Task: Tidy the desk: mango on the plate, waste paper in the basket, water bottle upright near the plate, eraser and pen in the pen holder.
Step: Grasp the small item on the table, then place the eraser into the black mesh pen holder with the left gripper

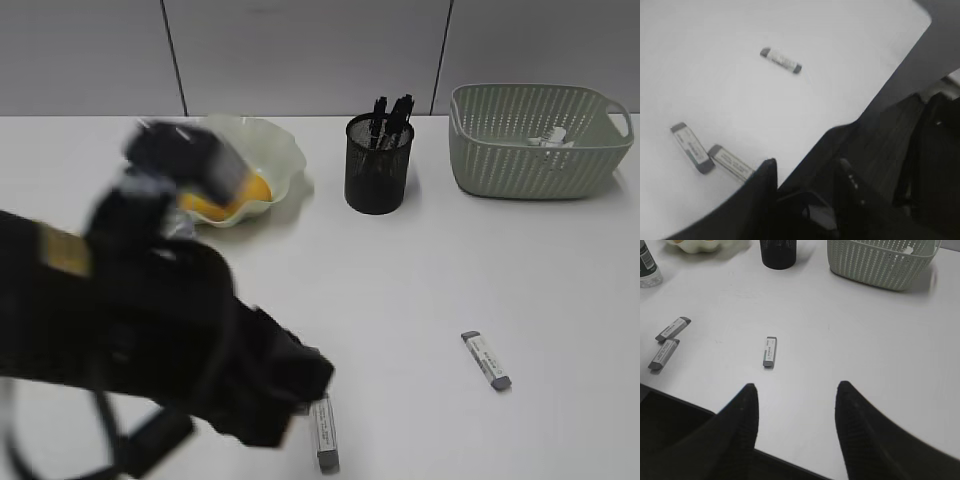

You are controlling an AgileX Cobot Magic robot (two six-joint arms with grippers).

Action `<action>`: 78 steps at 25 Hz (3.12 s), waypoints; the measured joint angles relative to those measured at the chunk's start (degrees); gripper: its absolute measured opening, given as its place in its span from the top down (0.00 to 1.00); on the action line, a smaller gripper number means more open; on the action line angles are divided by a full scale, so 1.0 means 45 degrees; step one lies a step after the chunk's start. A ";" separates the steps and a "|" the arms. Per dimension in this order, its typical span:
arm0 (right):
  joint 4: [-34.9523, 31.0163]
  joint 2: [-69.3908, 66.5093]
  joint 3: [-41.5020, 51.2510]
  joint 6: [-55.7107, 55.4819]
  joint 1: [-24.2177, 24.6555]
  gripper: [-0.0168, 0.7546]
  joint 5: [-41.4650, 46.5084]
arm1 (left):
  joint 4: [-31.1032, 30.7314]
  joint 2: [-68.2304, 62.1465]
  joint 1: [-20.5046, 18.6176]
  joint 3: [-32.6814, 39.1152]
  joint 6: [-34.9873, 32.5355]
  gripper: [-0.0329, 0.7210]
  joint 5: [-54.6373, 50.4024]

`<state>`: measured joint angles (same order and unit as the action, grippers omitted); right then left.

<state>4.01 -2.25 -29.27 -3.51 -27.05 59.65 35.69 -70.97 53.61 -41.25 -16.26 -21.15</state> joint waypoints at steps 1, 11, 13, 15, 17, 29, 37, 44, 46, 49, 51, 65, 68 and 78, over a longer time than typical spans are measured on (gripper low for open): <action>0.0000 0.0000 0.0000 0.0000 0.0000 0.46 0.0000 | -0.0385 -0.1051 0.0408 -0.0111 0.0585 0.58 0.0185; 0.0000 0.0000 0.0000 -0.0012 0.0000 0.46 0.0000 | -0.1551 -0.7810 0.0774 -0.3112 0.3417 0.37 -0.2022; 0.0000 0.0000 0.0000 -0.0012 0.0000 0.46 0.0000 | -0.2659 -0.7882 0.0774 -0.3365 0.4653 0.37 -0.2031; 0.0000 0.0000 0.0000 -0.0012 0.0000 0.46 0.0000 | -0.4009 -0.7882 0.0774 -0.3522 0.6466 0.37 -0.2017; 0.0000 0.0000 0.0000 -0.0012 0.0000 0.46 0.0000 | -0.5435 -0.7882 0.0774 -0.3535 0.8175 0.37 -0.2088; 0.0000 0.0000 0.0000 -0.0012 0.0000 0.46 -0.0012 | -0.7713 -0.8877 0.0786 -0.4502 1.4377 0.41 -0.2649; 0.0009 0.0000 0.0000 -0.0012 0.0000 0.46 -0.0012 | -0.7726 -1.0443 0.0927 -0.6595 1.5259 0.46 -0.4282; 0.0009 0.0000 0.0000 -0.0012 0.0000 0.46 -0.0012 | -0.8127 -1.0529 0.0942 -0.6712 1.5483 0.77 -0.4782; 0.0009 0.0000 0.0000 -0.0012 0.0000 0.46 -0.0012 | -0.8516 -1.0441 0.1061 -0.6726 1.5497 0.77 -0.4512; 0.0024 0.0000 0.0000 -0.0012 0.0000 0.46 -0.0012 | -0.9451 -0.9665 0.1221 -0.6726 1.5665 0.77 -0.2513; 0.0029 0.0000 0.0000 -0.0012 0.0000 0.46 -0.0012 | -1.0751 -0.8859 0.1204 -0.6726 1.5691 0.77 -0.0540; 0.0055 0.0000 0.0000 -0.0012 0.0000 0.46 -0.0012 | -2.0309 -0.9756 -0.3684 -0.9519 1.5707 0.77 0.7189; 0.0055 0.0000 0.0000 -0.0012 0.0000 0.46 -0.0012 | -2.0355 -1.0883 -0.4281 -1.0545 1.5557 0.77 0.7999; 0.0055 0.0000 0.0000 -0.0012 0.0000 0.46 -0.0012 | -2.0435 -1.3070 -0.4450 -1.2244 1.5268 0.76 0.8700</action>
<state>4.26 -2.25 -29.27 -3.56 -27.05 59.59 -56.26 -129.79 33.59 -96.35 52.44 18.00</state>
